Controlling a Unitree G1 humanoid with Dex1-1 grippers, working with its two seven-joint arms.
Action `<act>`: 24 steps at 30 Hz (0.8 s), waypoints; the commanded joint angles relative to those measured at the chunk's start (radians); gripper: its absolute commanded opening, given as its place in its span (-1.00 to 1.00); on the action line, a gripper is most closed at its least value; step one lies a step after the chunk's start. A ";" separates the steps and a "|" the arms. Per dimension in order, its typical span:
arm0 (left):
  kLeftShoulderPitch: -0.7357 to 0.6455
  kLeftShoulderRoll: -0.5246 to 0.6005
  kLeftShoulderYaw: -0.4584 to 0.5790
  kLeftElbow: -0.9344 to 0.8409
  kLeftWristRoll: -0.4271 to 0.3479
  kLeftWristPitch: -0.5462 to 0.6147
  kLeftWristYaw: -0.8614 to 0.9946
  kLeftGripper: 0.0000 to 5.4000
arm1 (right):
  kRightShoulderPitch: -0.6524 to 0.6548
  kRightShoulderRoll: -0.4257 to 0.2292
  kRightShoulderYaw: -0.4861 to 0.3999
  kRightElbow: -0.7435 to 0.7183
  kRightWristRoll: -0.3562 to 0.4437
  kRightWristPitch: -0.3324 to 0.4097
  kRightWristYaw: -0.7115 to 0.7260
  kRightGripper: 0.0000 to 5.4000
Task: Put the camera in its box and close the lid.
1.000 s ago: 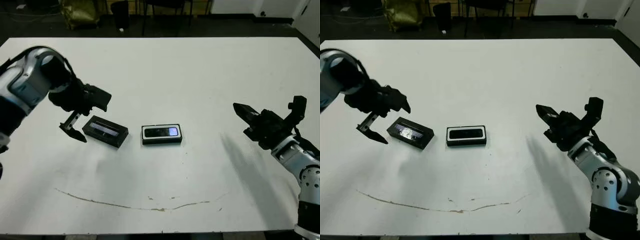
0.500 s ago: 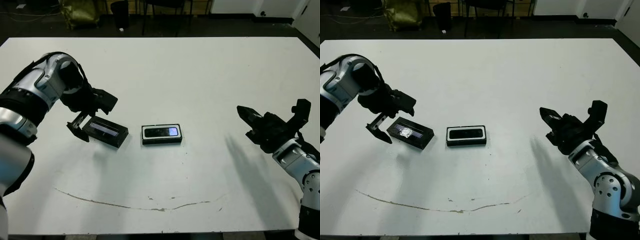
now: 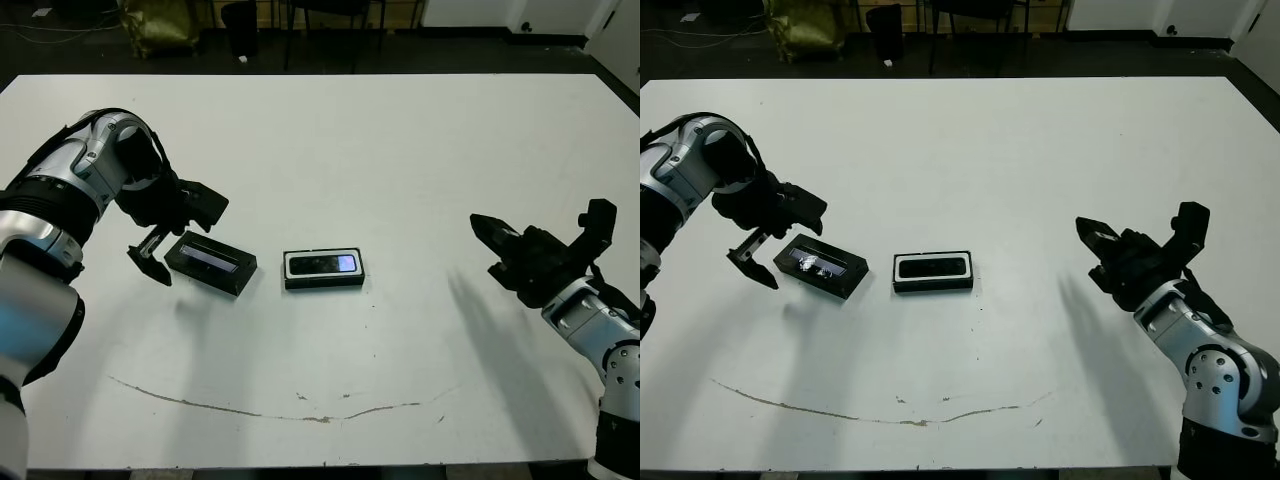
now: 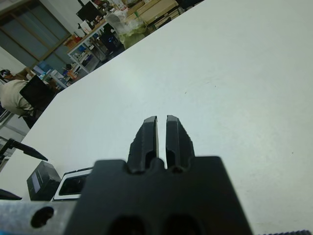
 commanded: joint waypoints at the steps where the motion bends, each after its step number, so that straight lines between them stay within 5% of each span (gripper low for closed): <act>1: -0.007 -0.014 0.005 0.032 0.024 -0.029 0.008 0.99 | 0.016 -0.006 -0.001 0.018 -0.005 0.020 -0.003 -1.00; 24: -0.011 -0.071 0.015 0.120 0.115 -0.081 0.131 0.99 | 0.031 -0.007 0.010 0.017 -0.006 0.036 0.001 -1.00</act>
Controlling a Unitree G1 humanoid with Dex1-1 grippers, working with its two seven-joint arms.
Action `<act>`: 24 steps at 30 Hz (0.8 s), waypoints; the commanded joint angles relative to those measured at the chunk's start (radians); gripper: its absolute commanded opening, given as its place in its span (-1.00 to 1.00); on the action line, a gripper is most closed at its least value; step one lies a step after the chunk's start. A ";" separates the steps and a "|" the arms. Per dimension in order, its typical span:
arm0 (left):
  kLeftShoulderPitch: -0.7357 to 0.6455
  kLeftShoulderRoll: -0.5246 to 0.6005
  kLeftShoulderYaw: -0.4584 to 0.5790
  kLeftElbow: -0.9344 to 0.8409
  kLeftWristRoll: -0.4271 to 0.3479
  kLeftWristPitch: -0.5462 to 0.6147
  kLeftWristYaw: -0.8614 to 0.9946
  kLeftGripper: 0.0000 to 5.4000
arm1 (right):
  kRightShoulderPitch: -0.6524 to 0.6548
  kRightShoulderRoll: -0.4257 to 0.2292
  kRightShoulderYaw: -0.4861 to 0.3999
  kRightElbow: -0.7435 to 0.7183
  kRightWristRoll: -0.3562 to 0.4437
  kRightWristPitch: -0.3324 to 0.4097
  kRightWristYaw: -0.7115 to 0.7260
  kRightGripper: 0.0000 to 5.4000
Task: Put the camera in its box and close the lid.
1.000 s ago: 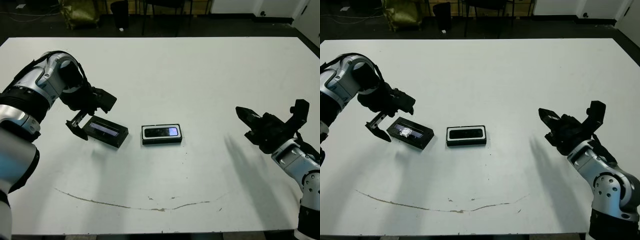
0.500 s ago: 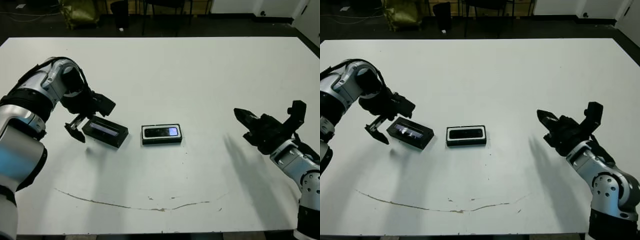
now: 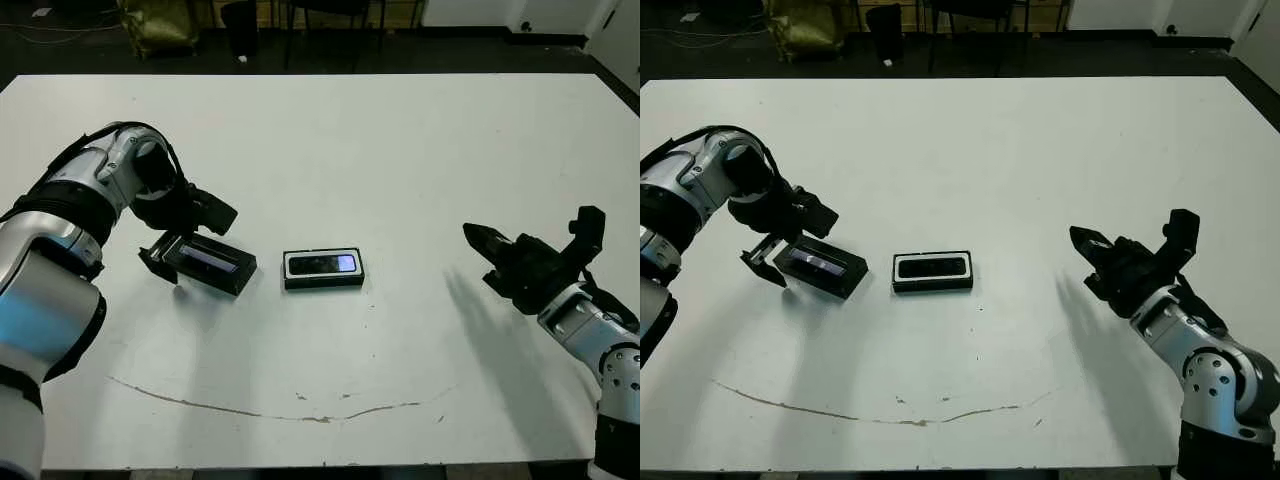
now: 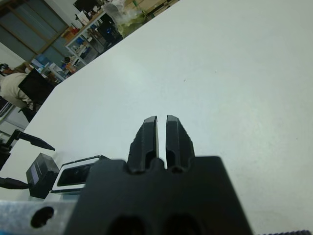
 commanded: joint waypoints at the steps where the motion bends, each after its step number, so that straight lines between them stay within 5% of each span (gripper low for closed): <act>1: -0.004 -0.014 0.009 0.021 0.006 -0.020 0.015 0.99 | 0.016 -0.004 0.001 0.011 -0.010 0.012 -0.002 -1.00; 24: 0.031 -0.073 -0.004 0.117 0.059 0.029 0.046 0.99 | 0.032 0.022 0.002 -0.003 -0.012 0.005 -0.019 -1.00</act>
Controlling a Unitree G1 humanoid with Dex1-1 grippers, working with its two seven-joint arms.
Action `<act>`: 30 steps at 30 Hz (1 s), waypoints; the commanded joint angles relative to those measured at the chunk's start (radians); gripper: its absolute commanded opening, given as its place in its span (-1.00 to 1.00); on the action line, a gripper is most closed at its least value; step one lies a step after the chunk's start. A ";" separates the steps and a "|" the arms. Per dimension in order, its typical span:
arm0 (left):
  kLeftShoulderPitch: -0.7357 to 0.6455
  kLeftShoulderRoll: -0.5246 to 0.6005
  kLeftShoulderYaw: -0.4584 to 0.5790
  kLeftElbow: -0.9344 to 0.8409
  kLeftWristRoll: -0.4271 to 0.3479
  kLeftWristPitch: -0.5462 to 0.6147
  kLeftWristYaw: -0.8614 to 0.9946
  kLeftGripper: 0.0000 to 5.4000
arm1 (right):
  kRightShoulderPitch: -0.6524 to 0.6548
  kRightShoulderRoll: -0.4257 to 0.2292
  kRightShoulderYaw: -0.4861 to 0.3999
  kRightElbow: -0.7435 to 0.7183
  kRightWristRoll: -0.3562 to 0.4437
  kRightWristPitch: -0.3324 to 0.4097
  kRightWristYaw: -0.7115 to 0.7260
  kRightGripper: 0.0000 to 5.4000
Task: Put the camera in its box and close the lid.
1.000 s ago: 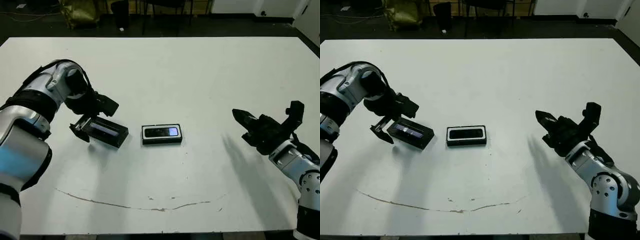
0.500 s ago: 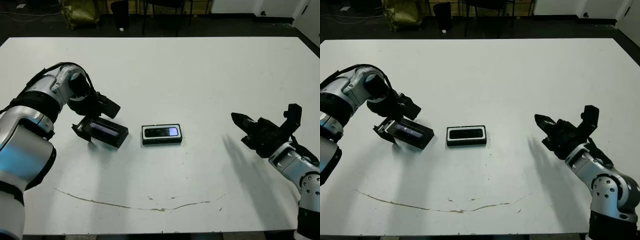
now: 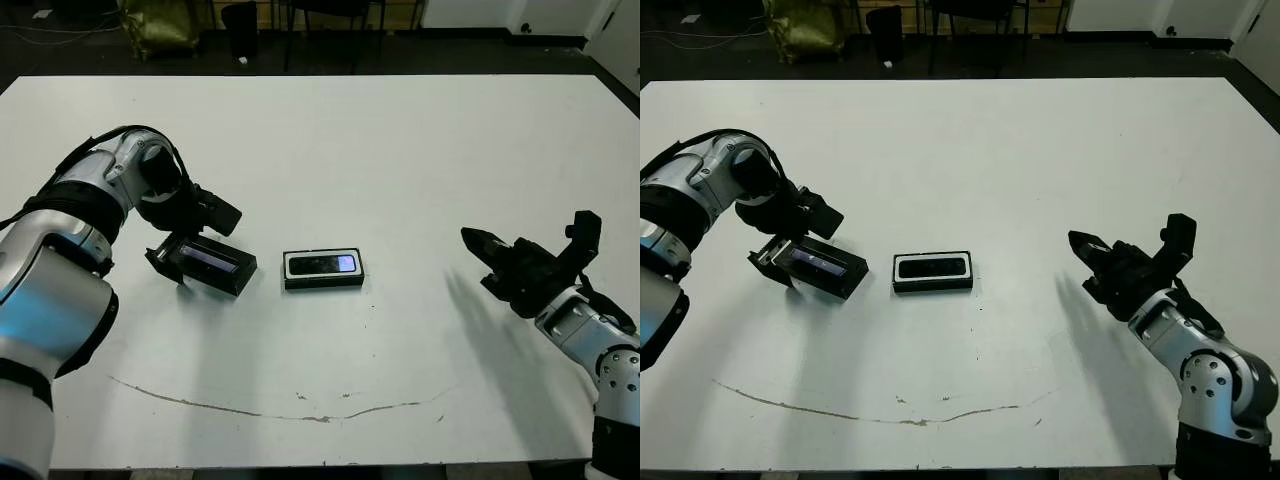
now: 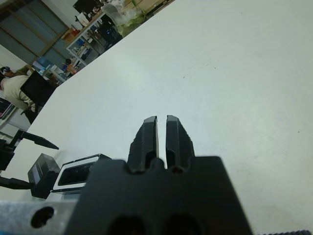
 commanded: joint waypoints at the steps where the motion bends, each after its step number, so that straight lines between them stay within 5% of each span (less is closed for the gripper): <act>1: 0.051 -0.031 -0.015 0.048 0.025 0.037 0.008 0.99 | 0.025 0.003 0.003 -0.011 -0.009 0.009 -0.010 -1.00; 17: 0.113 -0.086 -0.013 0.126 0.055 0.234 0.044 0.96 | 0.036 0.003 -0.002 -0.022 -0.003 0.015 -0.025 -1.00; 22: 0.124 -0.077 -0.028 0.109 0.069 0.142 0.061 0.62 | 0.043 0.003 0.003 -0.024 -0.009 0.000 -0.011 -1.00; 30: 0.113 -0.079 -0.028 0.107 0.074 0.154 0.009 -0.03 | 0.049 0.014 0.000 -0.032 -0.003 0.003 -0.025 -1.00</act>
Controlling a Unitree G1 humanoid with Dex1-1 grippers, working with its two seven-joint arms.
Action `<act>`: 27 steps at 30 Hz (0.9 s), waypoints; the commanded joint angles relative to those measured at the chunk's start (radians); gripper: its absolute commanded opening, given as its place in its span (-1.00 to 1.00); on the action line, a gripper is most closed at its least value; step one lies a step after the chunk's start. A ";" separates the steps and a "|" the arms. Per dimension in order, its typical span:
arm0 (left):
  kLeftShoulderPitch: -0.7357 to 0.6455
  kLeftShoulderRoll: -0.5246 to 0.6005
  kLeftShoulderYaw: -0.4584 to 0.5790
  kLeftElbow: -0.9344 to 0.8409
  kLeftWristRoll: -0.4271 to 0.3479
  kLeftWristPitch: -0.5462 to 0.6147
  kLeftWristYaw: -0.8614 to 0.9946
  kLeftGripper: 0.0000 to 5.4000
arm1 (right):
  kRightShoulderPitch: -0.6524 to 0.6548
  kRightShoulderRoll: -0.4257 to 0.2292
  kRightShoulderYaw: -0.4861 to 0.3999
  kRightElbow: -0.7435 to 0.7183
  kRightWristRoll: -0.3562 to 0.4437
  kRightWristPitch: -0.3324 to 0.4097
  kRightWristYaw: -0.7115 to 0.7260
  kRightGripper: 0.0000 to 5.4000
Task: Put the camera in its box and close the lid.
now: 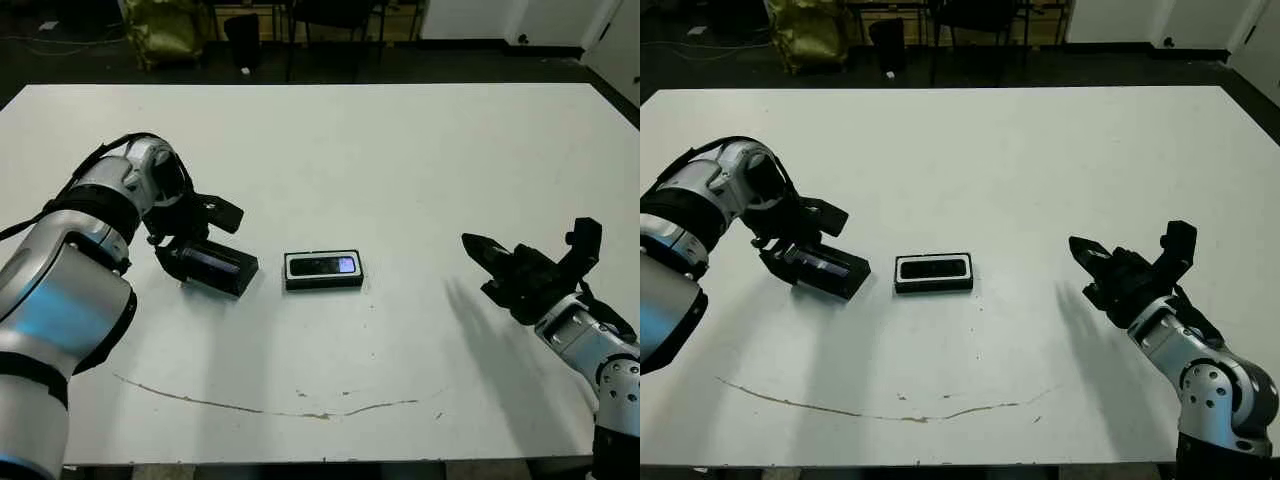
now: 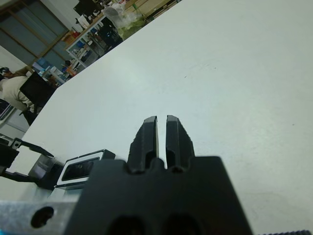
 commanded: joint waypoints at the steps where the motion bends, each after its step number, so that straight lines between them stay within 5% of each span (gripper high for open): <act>1: 0.111 -0.024 -0.022 0.025 0.020 -0.017 -0.005 -0.10 | 0.019 0.010 -0.002 0.000 -0.004 0.002 -0.009 -1.00; 10: 0.092 0.017 -0.003 -0.076 -0.017 -0.081 -0.099 -0.18 | 0.028 0.013 0.017 0.024 -0.030 -0.037 0.037 -1.00; 17: 0.106 0.079 0.073 -0.216 -0.169 -0.031 -0.214 -0.18 | 0.024 0.021 0.042 0.059 -0.068 -0.070 0.068 -1.00; 21: 0.167 0.126 0.215 -0.326 -0.319 0.150 -0.200 -0.18 | 0.024 0.018 0.056 0.096 -0.083 -0.103 0.125 -1.00; 27: 0.296 0.204 0.355 -0.599 -0.425 0.441 -0.102 -0.18 | 0.016 0.034 0.075 0.183 -0.106 -0.154 0.197 -1.00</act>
